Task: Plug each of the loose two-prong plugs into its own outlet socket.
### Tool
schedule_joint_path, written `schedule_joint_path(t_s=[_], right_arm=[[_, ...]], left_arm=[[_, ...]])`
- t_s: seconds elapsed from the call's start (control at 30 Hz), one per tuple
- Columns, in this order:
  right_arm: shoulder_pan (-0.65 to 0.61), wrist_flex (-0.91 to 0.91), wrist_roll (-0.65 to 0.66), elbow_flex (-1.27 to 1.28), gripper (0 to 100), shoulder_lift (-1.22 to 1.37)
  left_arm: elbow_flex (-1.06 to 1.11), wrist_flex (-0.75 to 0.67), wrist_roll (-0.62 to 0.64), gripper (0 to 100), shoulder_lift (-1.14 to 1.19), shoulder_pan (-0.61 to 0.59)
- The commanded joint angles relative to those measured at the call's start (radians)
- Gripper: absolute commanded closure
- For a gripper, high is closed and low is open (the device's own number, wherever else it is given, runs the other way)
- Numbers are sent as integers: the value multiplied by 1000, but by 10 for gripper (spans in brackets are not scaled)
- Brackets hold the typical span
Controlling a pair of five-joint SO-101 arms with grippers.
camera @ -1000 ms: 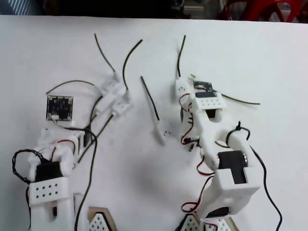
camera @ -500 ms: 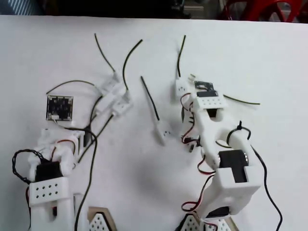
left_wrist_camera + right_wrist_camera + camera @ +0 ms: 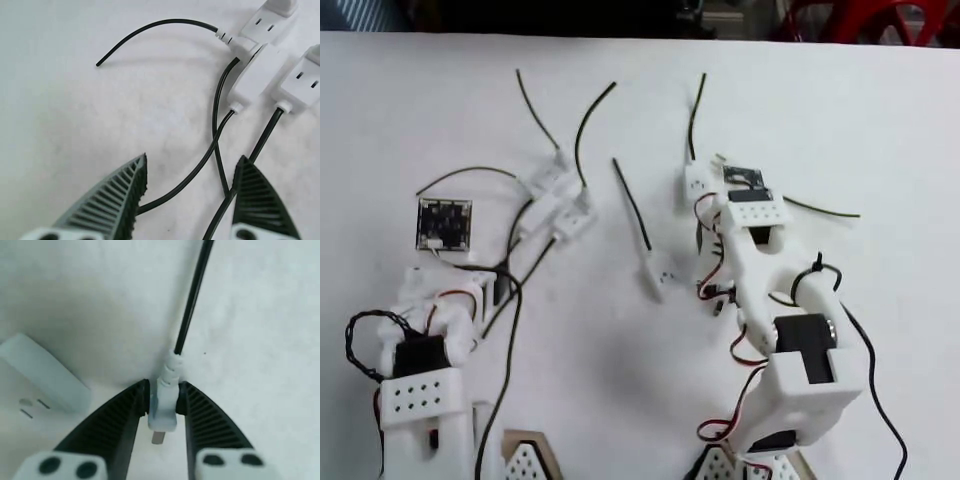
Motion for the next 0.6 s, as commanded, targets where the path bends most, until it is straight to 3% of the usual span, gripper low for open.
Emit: schedule_joint_path(t_s=[0.0, 0.37, 0.57], right_arm=[[12, 10, 2, -32, 907, -50], [12, 53, 2, -49, 909, -50], [2, 53, 3, -51, 981, -51]], left_arm=[[-5, -18, -9, 722, -22, -8], [-5, -18, -9, 722, -22, -8], [-5, -18, -9, 722, -22, -8]])
